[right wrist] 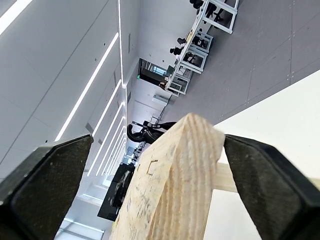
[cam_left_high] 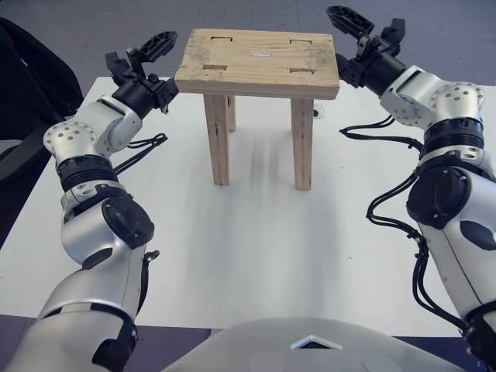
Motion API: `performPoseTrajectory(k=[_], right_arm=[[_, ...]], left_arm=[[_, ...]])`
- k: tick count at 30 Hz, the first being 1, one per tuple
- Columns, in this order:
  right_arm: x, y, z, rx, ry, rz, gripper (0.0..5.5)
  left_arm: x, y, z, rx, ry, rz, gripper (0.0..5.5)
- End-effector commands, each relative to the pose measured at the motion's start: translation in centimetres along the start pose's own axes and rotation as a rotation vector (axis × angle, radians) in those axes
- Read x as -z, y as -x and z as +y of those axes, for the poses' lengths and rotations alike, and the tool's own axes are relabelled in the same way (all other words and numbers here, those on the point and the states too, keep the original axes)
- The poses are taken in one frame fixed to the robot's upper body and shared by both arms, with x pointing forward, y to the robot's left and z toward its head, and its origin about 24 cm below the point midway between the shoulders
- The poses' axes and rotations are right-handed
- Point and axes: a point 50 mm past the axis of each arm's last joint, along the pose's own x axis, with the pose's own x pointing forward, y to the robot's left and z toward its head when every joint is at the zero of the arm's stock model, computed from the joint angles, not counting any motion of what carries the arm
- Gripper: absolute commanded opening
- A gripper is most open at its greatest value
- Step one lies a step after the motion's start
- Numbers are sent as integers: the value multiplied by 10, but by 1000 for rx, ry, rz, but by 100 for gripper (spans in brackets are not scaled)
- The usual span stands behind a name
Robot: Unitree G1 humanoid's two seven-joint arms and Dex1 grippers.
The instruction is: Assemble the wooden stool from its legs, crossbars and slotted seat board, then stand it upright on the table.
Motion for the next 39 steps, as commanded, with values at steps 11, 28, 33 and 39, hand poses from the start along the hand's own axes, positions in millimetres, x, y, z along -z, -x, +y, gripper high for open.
performPoseTrajectory(k=[11, 28, 33, 39], right_arm=[[-54, 16, 51, 88, 444, -219, 471], [17, -50, 117, -89, 1110, -355, 339], [45, -59, 46, 103, 1071, -70, 339], [71, -34, -39, 357, 925, 174, 339]], left_arm=[[-57, 11, -108, 29, -627, -389, 439], [26, -70, -173, 98, -1246, -439, 337], [48, -82, -70, -207, -1134, -137, 337], [89, -36, 67, -682, -742, 283, 337]])
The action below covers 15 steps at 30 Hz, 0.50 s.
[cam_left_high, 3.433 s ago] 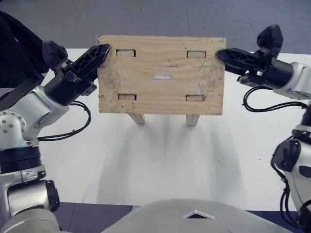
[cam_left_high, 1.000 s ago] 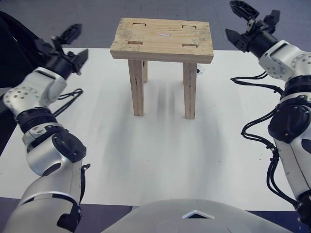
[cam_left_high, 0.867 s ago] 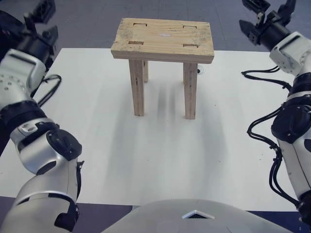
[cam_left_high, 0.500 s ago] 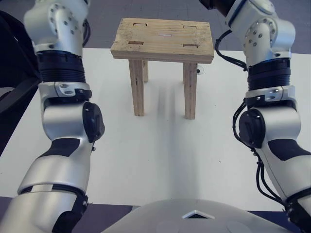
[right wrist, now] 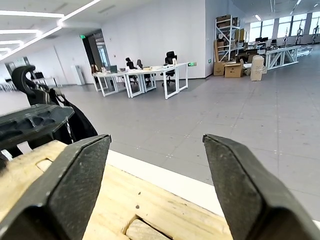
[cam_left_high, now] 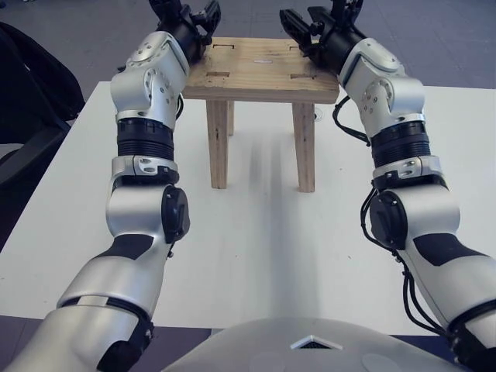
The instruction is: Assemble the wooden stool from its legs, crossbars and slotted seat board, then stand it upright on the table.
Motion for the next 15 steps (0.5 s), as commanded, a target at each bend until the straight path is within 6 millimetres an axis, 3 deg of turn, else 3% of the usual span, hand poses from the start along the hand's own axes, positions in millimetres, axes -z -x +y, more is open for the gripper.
performPoseTrajectory(k=[1, 5, 9, 12, 15], right_arm=[[73, 21, -21, 79, -129, 265, 339], [61, 21, -20, 49, -140, 195, 339], [10, 22, -18, -17, -158, -93, 339], [-31, 30, -17, -37, -136, -306, 339], [-69, 46, -21, -10, -135, -468, 339]], left_arm=[[121, 25, 38, -149, 168, 519, 337], [61, 12, 33, -106, 144, 240, 337], [0, 20, 32, -10, 187, -153, 337], [-21, 37, 48, -17, 168, -366, 337], [-28, 63, 72, -104, 162, -527, 337]])
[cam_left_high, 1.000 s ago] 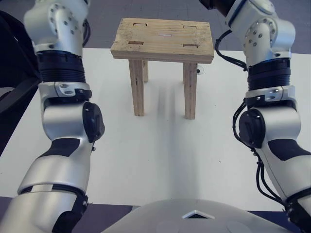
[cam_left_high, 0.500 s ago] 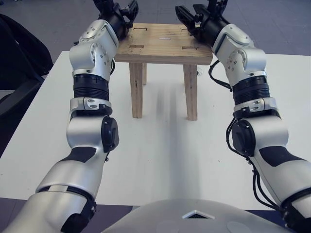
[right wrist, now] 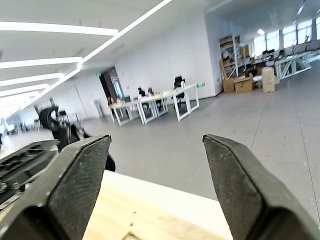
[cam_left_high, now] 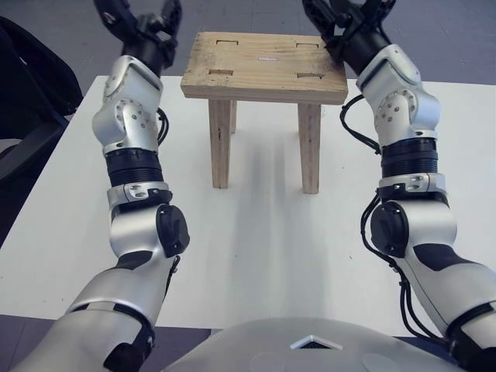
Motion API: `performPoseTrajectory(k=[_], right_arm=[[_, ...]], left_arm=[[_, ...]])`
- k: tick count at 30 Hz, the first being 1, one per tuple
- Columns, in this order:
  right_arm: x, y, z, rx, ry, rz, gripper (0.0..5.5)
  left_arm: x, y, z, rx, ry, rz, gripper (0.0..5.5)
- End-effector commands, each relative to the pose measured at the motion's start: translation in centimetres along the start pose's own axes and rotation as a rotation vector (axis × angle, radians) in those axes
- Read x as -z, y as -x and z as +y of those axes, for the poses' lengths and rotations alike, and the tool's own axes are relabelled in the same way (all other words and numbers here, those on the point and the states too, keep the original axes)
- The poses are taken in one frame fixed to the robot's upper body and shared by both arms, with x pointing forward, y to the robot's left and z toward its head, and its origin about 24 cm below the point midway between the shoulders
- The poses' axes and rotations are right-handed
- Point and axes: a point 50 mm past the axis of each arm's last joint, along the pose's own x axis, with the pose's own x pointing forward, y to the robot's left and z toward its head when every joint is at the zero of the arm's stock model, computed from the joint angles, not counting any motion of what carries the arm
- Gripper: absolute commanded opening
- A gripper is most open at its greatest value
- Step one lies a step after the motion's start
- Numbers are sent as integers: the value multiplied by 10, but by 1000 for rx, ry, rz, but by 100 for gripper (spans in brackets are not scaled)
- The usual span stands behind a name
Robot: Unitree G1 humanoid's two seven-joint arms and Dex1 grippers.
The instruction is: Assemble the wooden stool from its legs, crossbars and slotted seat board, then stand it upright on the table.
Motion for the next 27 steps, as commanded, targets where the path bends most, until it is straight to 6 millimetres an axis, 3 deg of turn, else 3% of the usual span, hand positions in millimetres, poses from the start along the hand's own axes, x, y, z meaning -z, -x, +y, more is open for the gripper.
performPoseTrajectory(k=[1, 4, 7, 11, 14, 16, 18, 22, 27], right_arm=[[-55, 6, 4, 22, 28, -207, 339], [-66, 25, -6, 120, 86, -234, 339], [-52, 59, -18, 245, 250, -146, 339], [4, 124, -28, 454, 356, 54, 339], [51, 165, -15, 477, 383, 213, 339], [73, 182, -2, 431, 420, 302, 339], [84, 190, 6, 392, 452, 343, 339], [85, 195, 11, 401, 464, 343, 339], [89, 208, 16, 485, 440, 345, 339]], left_arm=[[-21, 28, 28, -80, -44, -164, 337], [-14, 50, 31, -81, -110, -167, 337], [8, 75, 25, -36, -229, -78, 337], [43, 123, 14, -9, -372, 42, 337], [62, 158, 15, -71, -423, 109, 337], [66, 175, 16, -118, -439, 117, 337], [68, 185, 13, -131, -435, 121, 337], [80, 194, -2, -72, -429, 155, 337], [87, 192, -4, -23, -433, 204, 337]])
